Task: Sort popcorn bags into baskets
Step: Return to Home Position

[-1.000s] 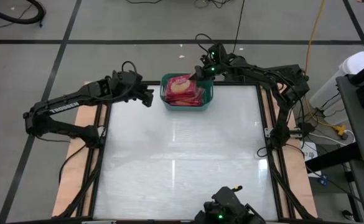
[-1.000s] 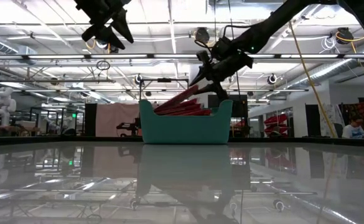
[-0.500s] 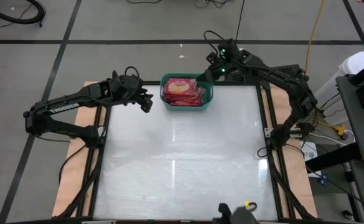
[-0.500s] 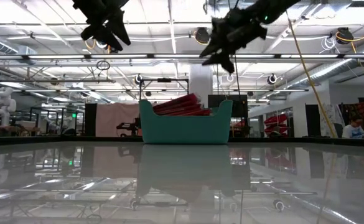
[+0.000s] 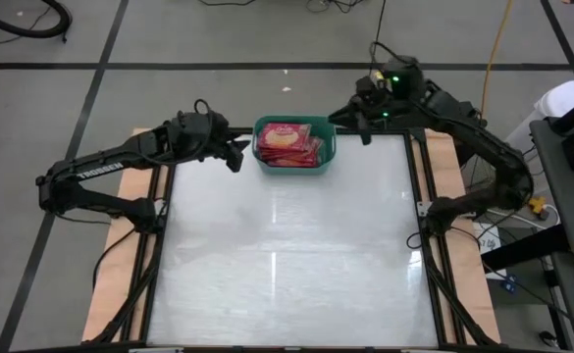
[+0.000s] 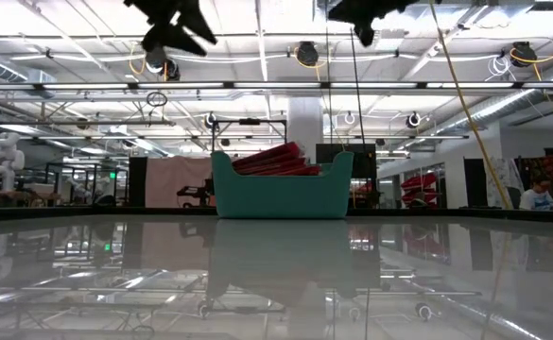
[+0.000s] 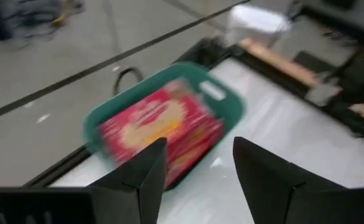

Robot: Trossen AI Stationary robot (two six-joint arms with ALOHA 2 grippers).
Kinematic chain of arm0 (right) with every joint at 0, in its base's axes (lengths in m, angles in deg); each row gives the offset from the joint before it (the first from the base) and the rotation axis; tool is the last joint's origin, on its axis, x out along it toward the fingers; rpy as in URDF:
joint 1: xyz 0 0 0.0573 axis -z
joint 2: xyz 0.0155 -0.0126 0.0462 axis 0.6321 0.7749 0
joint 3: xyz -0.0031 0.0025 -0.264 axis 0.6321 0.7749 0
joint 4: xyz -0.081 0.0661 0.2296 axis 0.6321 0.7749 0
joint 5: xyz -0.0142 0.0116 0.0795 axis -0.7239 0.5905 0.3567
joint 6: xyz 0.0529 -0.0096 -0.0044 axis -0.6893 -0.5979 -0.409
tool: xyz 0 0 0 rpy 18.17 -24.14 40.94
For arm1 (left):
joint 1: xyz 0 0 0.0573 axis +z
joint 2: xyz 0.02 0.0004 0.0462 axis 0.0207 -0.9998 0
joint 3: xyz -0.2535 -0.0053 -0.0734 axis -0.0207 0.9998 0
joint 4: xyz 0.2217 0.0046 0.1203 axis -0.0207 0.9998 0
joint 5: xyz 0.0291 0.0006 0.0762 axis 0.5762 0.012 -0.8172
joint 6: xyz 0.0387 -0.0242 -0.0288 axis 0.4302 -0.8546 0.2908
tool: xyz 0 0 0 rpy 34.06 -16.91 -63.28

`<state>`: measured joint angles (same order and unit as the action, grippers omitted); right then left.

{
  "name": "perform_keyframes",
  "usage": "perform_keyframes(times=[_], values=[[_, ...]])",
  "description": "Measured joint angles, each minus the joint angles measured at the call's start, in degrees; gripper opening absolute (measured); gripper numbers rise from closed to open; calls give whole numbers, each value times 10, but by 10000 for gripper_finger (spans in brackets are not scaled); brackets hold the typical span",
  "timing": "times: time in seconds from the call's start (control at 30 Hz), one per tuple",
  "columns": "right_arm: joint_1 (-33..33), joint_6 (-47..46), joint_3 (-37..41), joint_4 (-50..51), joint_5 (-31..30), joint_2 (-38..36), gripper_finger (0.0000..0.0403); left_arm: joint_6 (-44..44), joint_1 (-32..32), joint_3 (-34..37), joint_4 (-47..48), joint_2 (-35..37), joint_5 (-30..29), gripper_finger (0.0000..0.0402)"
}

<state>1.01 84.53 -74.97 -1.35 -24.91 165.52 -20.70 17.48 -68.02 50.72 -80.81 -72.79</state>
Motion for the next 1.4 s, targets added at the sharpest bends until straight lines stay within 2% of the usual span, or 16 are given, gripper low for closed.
perform_keyframes(times=[0.1,0.17,0.37,0.4,0.53,0.67,0.93,1.03,1.23,1.4], values=[[-10,3,0,0,0,-29,10,5,-2,0,-45,-1,37,179],[-20,2,0,-1,-3,-45,5,-1,-7,0,-69,-1,61,157],[-95,-20,0,-25,-111,-81,1,77,-41,0,-77,5,117,23],[-112,-28,0,-27,-129,-83,1,80,-47,0,-78,9,122,12],[-187,-81,0,-26,-204,-84,1,51,-82,0,-80,43,123,7],[-265,-89,0,-26,-280,-86,0,44,-132,0,-63,85,77,6],[-390,-47,0,-26,-394,-86,0,31,-219,0,80,139,57,4],[-426,-50,0,-26,-426,-86,0,11,-251,0,103,151,48,6],[-482,-9,47,-57,-520,-99,0,-1,-318,9,137,171,-59,5],[-493,-2,130,-145,-527,-140,0,23,-335,65,78,179,-79,8]])
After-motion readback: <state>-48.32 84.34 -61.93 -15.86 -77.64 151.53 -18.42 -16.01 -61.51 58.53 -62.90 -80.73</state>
